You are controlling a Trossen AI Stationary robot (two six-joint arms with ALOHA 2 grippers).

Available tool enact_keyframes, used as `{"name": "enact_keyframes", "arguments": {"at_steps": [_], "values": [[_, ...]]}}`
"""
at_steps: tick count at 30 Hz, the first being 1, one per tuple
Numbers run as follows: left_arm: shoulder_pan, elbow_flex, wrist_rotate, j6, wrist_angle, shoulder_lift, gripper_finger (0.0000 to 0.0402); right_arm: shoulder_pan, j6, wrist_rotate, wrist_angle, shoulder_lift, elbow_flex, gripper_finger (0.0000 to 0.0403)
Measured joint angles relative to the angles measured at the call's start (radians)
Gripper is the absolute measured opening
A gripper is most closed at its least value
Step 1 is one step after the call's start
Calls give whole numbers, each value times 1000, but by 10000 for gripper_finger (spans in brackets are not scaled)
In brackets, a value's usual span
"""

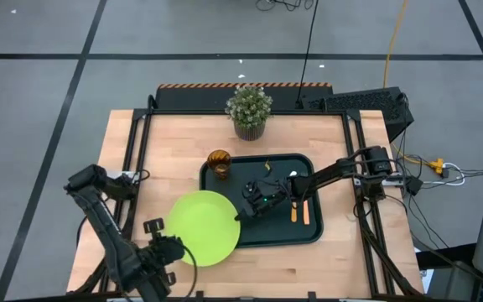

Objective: Pick and place plate/cup/fork/spoon on tray
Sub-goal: Put the plate on the serving tray

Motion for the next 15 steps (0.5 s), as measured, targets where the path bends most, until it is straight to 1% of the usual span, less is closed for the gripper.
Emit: {"name": "enact_keyframes", "arguments": {"at_steps": [4, 7, 11, 15], "values": [[-24, -12, -41, -37, 0, -24, 35, 0, -24, 6, -66, -16, 0, 1], [-40, -19, -82, -62, -2, -31, 35, 0, -80, 33, -155, -59, 0, 1], [-57, -19, -155, -75, 0, -35, 35, 0, -154, 109, -288, -152, 0, 0], [-55, -19, -208, -66, 0, -35, 35, -1, -192, 176, -435, -249, 0, 0]]}}
